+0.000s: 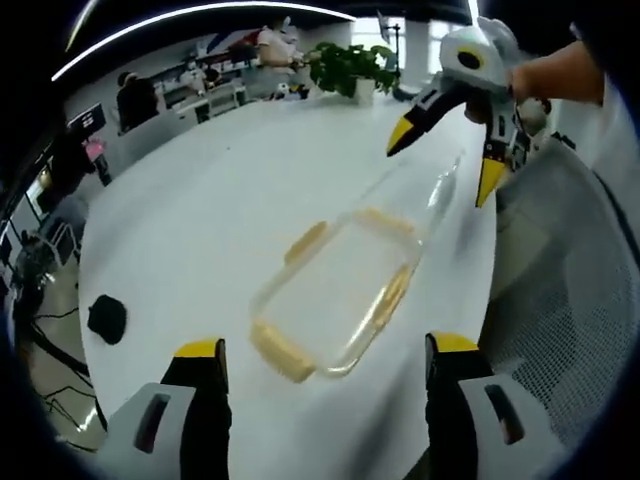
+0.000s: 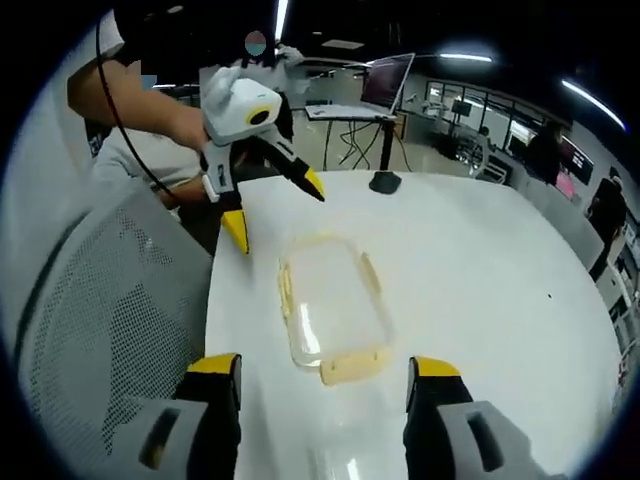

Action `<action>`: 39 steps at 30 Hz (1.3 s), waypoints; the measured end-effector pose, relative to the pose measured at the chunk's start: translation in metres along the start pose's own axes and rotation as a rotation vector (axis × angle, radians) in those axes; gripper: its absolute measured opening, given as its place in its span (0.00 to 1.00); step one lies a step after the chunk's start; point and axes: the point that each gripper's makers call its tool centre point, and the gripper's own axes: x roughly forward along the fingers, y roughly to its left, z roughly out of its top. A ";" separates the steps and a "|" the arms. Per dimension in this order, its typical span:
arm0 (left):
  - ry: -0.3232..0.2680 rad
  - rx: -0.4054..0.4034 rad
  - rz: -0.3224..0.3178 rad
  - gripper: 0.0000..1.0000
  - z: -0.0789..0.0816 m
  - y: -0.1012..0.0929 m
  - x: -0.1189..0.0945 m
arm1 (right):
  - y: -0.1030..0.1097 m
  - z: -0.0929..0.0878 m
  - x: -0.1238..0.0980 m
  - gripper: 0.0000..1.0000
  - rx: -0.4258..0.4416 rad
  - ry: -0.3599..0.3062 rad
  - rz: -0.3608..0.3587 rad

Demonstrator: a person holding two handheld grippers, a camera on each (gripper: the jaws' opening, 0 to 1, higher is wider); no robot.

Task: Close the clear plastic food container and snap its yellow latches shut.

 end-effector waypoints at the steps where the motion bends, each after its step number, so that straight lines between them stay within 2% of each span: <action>1: 0.001 0.002 -0.003 0.78 0.000 0.001 0.000 | 0.000 0.000 0.001 0.65 0.000 0.002 0.006; 20: 0.084 0.105 -0.068 0.77 -0.014 0.012 0.006 | -0.003 -0.003 0.011 0.64 -0.030 0.074 0.070; 39: 0.149 0.210 -0.137 0.74 -0.019 0.022 0.012 | -0.009 -0.004 0.026 0.62 -0.077 0.158 0.126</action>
